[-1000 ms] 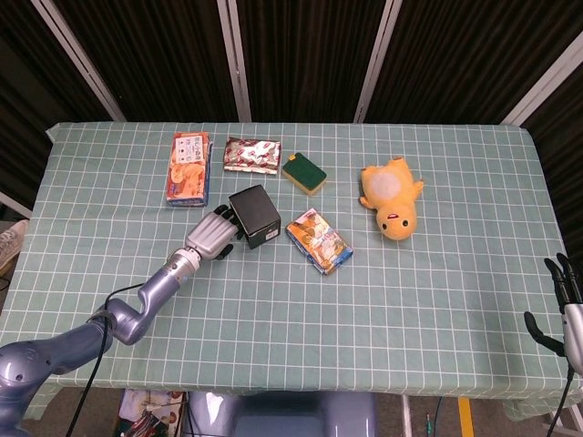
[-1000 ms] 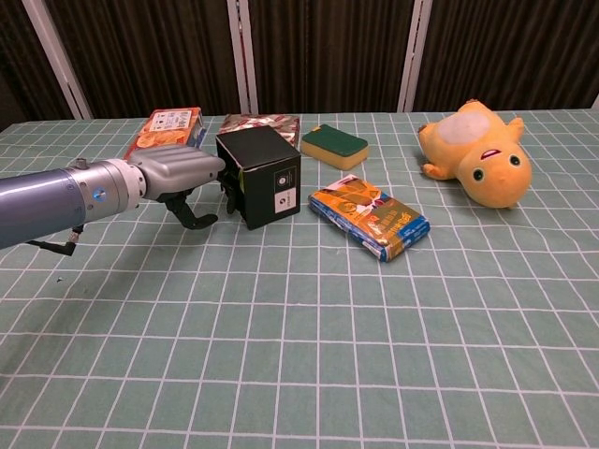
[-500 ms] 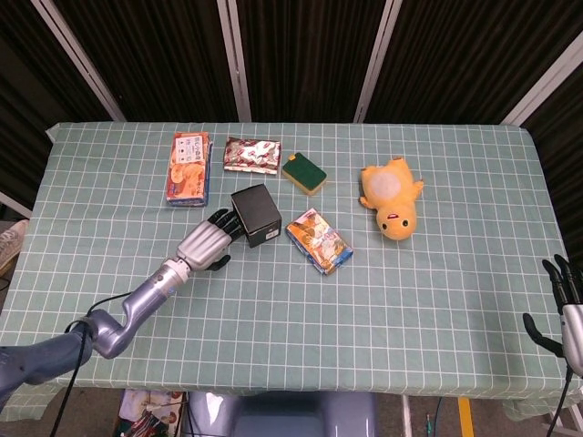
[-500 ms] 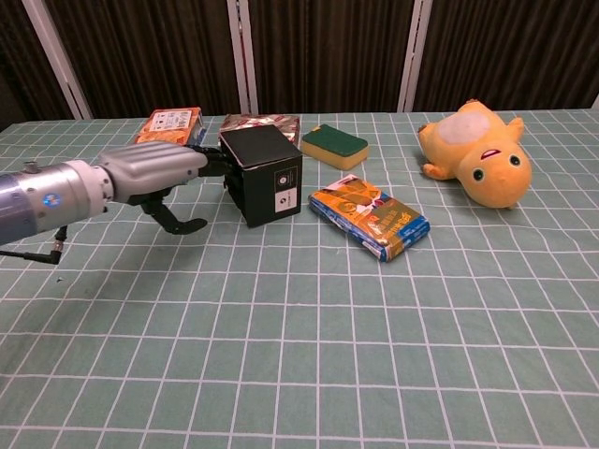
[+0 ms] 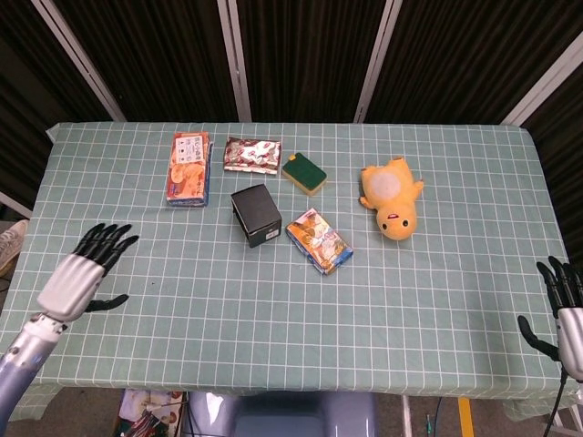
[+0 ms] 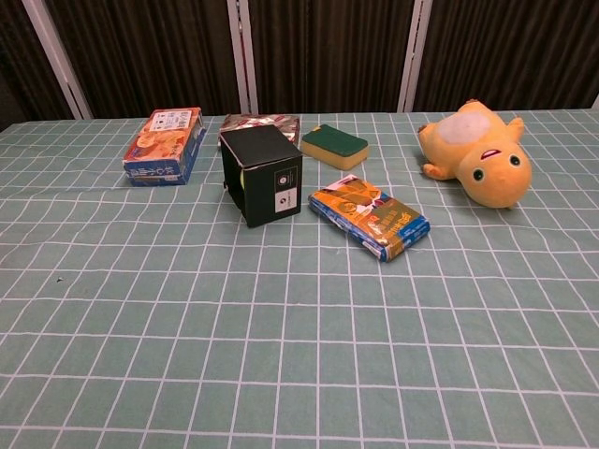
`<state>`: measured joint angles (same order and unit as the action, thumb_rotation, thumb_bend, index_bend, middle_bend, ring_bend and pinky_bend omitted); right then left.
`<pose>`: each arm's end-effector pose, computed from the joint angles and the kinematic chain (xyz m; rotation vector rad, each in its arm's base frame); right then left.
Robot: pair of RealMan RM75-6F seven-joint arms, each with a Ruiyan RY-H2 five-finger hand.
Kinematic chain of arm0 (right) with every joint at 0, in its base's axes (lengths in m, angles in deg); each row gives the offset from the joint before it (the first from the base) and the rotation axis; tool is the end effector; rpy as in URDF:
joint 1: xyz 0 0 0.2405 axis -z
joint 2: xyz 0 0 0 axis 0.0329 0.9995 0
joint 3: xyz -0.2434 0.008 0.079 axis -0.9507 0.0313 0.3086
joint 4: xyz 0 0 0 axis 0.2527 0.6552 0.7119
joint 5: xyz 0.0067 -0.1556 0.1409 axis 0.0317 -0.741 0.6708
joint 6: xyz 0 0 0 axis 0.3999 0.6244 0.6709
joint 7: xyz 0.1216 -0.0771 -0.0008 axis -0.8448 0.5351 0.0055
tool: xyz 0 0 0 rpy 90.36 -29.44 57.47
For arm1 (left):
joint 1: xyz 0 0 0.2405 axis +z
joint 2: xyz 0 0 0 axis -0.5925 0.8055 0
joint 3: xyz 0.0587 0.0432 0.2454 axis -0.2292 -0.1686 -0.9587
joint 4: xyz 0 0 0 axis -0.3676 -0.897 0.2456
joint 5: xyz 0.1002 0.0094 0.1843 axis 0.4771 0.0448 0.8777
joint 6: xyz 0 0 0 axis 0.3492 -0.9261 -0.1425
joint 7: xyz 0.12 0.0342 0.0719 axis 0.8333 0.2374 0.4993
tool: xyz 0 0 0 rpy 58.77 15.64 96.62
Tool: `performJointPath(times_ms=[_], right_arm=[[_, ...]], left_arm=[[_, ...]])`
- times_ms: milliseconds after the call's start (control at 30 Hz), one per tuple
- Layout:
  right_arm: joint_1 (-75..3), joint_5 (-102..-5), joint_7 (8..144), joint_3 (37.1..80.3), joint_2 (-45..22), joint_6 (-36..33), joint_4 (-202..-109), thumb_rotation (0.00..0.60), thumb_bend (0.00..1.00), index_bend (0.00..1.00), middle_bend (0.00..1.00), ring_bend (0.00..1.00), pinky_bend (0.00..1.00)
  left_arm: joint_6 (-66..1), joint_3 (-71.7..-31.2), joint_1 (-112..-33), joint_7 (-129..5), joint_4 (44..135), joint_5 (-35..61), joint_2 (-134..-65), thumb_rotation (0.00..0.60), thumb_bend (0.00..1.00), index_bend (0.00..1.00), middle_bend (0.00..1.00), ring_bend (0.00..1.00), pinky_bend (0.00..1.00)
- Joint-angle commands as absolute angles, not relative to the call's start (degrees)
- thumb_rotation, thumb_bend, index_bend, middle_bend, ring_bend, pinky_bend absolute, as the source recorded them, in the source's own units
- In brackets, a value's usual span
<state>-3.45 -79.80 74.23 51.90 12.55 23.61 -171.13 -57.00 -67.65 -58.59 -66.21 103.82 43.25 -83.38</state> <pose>-0.3226 -0.1653 0.1964 1.3737 -0.8085 0.8857 -0.2644 0.2305 0.1325 -1.6997 -0.7531 -1.1074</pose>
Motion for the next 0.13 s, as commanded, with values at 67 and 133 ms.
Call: performJointPath(times_ms=[67,133], right_arm=[[-5.0,-77.6,73.6,52.1,11.8,19.6,-170.0,0.524,0.39,0.00,0.00,0.00,0.00],[-5.6,-76.6,73.9,52.2,11.3,18.0,-169.4,0.524,0.39,0.00,0.00,0.00,0.00]], left_arm=[[-69.0,-69.0,-46.1,-55.9,107.8,41.6,-85.5,0.600,0.05,0.00,0.00,0.00,0.00],[-68.8,-69.3,-45.2,-51.7,107.9,41.8,-86.2,0.600,0.05,0.00,0.00,0.00,0.00]])
